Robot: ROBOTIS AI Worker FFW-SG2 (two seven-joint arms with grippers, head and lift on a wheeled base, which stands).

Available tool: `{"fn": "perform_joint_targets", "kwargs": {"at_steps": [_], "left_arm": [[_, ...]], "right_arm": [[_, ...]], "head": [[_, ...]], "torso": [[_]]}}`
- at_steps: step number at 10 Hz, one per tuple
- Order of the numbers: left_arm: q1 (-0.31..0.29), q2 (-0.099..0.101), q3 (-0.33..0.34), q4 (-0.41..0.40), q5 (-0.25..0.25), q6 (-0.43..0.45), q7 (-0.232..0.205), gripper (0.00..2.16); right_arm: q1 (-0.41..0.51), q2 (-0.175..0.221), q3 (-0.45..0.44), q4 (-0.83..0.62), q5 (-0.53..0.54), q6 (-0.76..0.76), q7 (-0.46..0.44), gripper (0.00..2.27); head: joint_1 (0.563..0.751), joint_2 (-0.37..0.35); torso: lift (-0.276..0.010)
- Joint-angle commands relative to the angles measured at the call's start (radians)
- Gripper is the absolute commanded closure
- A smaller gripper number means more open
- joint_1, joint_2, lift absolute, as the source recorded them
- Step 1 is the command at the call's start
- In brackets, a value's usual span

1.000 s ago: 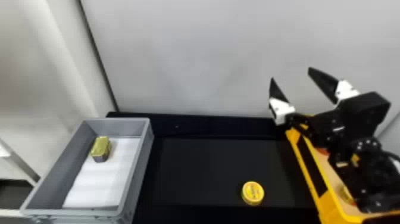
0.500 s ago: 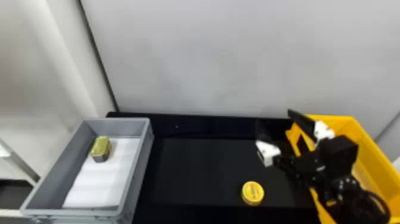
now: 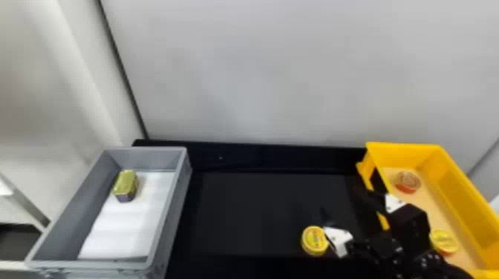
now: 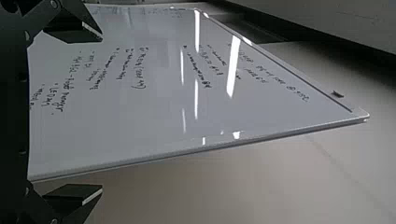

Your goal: Pick up the round yellow can and place it in the yellow rectangular box

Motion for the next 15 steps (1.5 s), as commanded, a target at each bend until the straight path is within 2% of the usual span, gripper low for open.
{"fn": "perform_joint_targets", "kwargs": {"at_steps": [1, 9, 11, 15], "left_arm": [[0.000, -0.003, 0.001, 0.000, 0.000, 0.000, 0.000, 0.14], [0.000, -0.003, -0.004, 0.001, 0.000, 0.003, 0.000, 0.14], [0.002, -0.003, -0.001, 0.001, 0.000, 0.005, 0.000, 0.14], [0.003, -0.003, -0.002, 0.000, 0.000, 0.005, 0.000, 0.14]], "right_arm": [[0.000, 0.000, -0.001, 0.020, 0.041, 0.054, 0.033, 0.15], [-0.040, 0.005, 0.031, 0.032, 0.027, 0.161, 0.110, 0.20], [-0.040, 0.005, 0.024, 0.035, 0.019, 0.197, 0.119, 0.00], [-0.054, 0.005, 0.025, 0.106, -0.027, 0.220, 0.135, 0.00]], "head": [[0.694, 0.014], [0.694, 0.014], [0.694, 0.014], [0.694, 0.014]], "torso": [[-0.068], [-0.068], [-0.068], [-0.068]]}}
